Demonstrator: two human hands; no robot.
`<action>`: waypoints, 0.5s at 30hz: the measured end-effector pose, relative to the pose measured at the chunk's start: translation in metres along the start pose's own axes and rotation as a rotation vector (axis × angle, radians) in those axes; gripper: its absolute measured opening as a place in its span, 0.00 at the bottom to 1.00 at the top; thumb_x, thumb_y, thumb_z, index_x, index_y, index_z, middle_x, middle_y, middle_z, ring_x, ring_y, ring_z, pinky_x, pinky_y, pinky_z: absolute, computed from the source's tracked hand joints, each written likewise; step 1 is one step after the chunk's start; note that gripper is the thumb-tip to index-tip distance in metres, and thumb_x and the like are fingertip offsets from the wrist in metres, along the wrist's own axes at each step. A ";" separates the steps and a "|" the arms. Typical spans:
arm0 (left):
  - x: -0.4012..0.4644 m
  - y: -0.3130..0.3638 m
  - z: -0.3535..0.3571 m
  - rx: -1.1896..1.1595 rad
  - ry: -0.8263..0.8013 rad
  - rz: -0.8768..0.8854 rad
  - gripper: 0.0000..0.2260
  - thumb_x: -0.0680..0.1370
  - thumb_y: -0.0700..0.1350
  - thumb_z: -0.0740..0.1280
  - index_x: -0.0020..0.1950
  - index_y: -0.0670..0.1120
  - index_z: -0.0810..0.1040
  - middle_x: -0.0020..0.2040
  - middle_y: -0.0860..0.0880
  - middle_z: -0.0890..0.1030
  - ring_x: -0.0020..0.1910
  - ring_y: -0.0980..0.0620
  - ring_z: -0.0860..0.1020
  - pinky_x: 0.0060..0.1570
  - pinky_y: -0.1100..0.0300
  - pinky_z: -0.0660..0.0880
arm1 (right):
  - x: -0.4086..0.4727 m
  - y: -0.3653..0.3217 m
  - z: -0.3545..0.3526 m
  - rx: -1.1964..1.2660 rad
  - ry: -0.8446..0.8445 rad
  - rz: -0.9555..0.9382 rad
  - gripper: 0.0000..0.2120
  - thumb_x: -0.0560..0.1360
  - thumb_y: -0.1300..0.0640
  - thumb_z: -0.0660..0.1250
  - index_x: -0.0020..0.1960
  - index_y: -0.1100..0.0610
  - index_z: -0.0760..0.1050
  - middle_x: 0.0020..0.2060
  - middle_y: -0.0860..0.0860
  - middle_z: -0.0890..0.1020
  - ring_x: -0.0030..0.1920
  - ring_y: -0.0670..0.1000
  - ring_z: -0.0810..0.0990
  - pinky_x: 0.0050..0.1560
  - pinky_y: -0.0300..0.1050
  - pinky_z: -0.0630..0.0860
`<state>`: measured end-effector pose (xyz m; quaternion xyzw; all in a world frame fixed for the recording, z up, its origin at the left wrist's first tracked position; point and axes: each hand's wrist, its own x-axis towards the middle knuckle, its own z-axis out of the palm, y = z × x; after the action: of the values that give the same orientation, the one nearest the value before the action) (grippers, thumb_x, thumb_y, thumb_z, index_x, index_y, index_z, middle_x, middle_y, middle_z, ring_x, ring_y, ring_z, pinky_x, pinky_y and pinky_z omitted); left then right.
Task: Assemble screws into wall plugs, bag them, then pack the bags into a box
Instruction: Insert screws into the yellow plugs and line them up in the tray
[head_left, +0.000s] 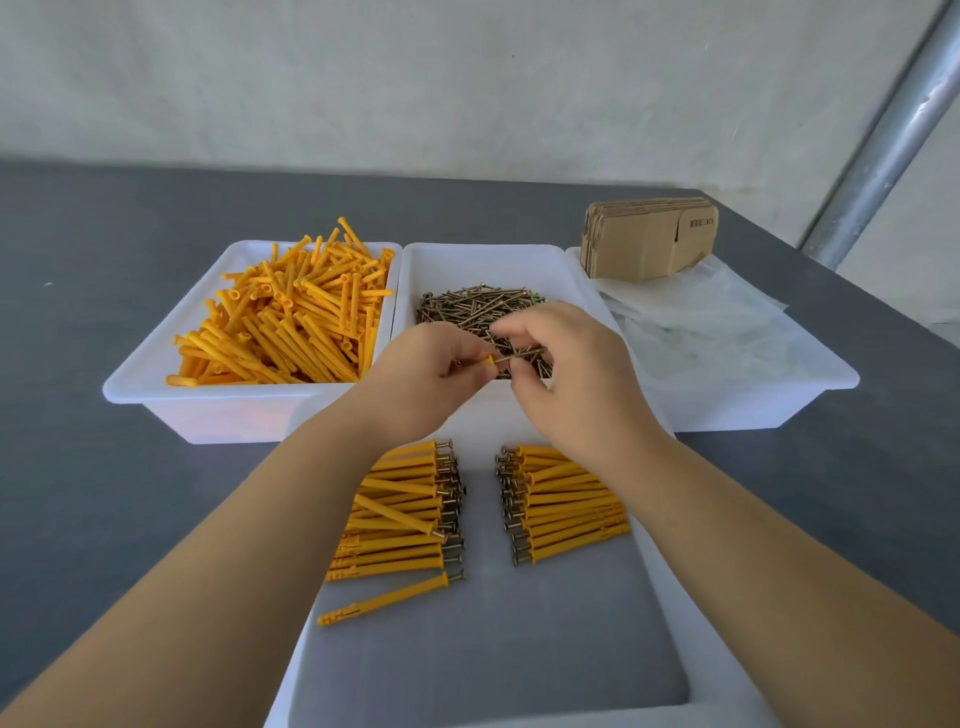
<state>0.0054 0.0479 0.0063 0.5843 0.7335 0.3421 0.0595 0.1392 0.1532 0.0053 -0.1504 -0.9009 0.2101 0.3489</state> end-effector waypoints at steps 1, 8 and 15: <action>0.000 0.001 0.000 0.002 0.007 0.015 0.11 0.81 0.41 0.65 0.44 0.34 0.80 0.37 0.35 0.75 0.36 0.44 0.71 0.38 0.51 0.67 | -0.001 -0.002 0.002 0.038 -0.007 -0.001 0.19 0.74 0.67 0.66 0.64 0.56 0.77 0.58 0.49 0.80 0.60 0.46 0.77 0.60 0.42 0.75; -0.002 0.002 -0.006 -0.129 0.082 -0.022 0.17 0.77 0.35 0.69 0.64 0.48 0.77 0.38 0.49 0.77 0.34 0.54 0.75 0.36 0.62 0.73 | -0.003 -0.004 0.010 0.071 -0.006 0.013 0.20 0.76 0.63 0.68 0.68 0.56 0.75 0.63 0.50 0.77 0.65 0.48 0.73 0.65 0.38 0.71; -0.006 -0.009 -0.019 -0.415 0.095 -0.131 0.18 0.73 0.38 0.75 0.61 0.47 0.77 0.41 0.45 0.84 0.39 0.49 0.81 0.43 0.55 0.79 | -0.005 -0.002 0.008 -0.062 -0.049 -0.058 0.08 0.76 0.59 0.70 0.53 0.53 0.84 0.44 0.48 0.84 0.44 0.49 0.78 0.46 0.51 0.77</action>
<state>-0.0091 0.0341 0.0137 0.4937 0.6860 0.5080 0.1661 0.1375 0.1470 -0.0020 -0.1295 -0.9192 0.1755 0.3279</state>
